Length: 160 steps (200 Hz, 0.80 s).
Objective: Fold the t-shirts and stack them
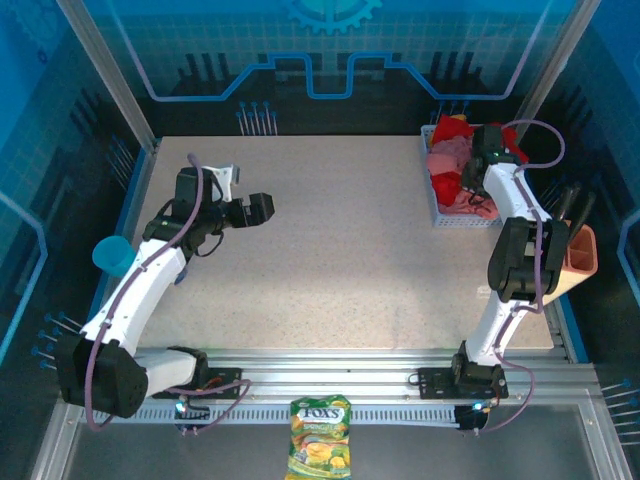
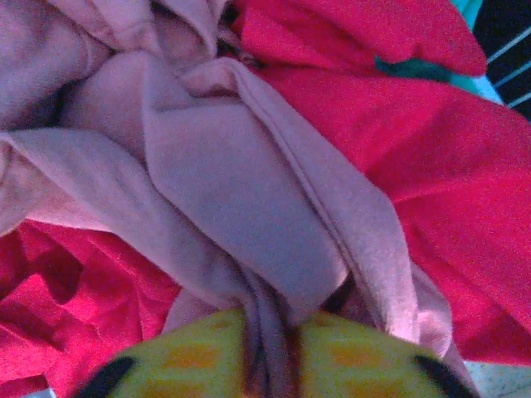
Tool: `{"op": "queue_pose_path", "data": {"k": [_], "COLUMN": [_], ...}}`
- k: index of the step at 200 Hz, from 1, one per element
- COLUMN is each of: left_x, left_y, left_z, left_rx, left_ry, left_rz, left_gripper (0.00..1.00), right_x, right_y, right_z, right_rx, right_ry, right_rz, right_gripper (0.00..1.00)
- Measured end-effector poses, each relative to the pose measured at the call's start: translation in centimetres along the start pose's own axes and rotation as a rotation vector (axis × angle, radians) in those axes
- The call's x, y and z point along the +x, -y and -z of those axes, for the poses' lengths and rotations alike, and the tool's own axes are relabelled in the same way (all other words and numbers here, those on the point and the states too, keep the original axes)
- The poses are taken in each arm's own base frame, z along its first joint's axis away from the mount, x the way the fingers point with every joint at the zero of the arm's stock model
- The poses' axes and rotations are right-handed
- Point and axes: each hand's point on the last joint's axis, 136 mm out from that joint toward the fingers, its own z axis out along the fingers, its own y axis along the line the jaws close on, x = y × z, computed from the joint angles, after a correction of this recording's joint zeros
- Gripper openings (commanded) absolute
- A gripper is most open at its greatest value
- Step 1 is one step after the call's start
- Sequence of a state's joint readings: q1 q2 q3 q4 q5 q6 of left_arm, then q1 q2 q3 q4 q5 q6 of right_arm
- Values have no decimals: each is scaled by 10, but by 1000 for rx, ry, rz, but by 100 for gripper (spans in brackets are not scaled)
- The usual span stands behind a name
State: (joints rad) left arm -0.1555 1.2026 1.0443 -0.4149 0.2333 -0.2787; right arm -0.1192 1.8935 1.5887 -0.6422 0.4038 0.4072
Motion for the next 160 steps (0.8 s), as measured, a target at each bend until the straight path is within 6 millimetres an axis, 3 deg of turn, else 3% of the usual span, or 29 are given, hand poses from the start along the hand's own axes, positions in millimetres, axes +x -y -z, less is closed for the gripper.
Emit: {"op": "queue_pose_path", "data": {"k": [32,60,85,120,142,160], "left_x": [0,0,-1,-5,-2,0], "left_y": [1,1,0,-4,-8,-12], "left_z": [0,1,1,5,5,4], "left_rx": [2,2,-7,-36,-53,-66], "left_ry": [1,2,8,29,14,-6], "left_rz": [-2,-3,-4,-5,7,19], "left_gripper": [99,99,99,99,99,99], "right_x": [-4,-16,-26,-29,-13,8], "right_y": [-2,-9,-40,-105,-144,-171], "right_z": [6,42,100,198,261,300], "right_rx": [-21,-68,-154,-373,-536,-687], "right_ry": [26,98,193,318,369,358], "right_rz": [-3,35,126,289,411,489], "right_gripper": [0,0,0,0,0,0]}}
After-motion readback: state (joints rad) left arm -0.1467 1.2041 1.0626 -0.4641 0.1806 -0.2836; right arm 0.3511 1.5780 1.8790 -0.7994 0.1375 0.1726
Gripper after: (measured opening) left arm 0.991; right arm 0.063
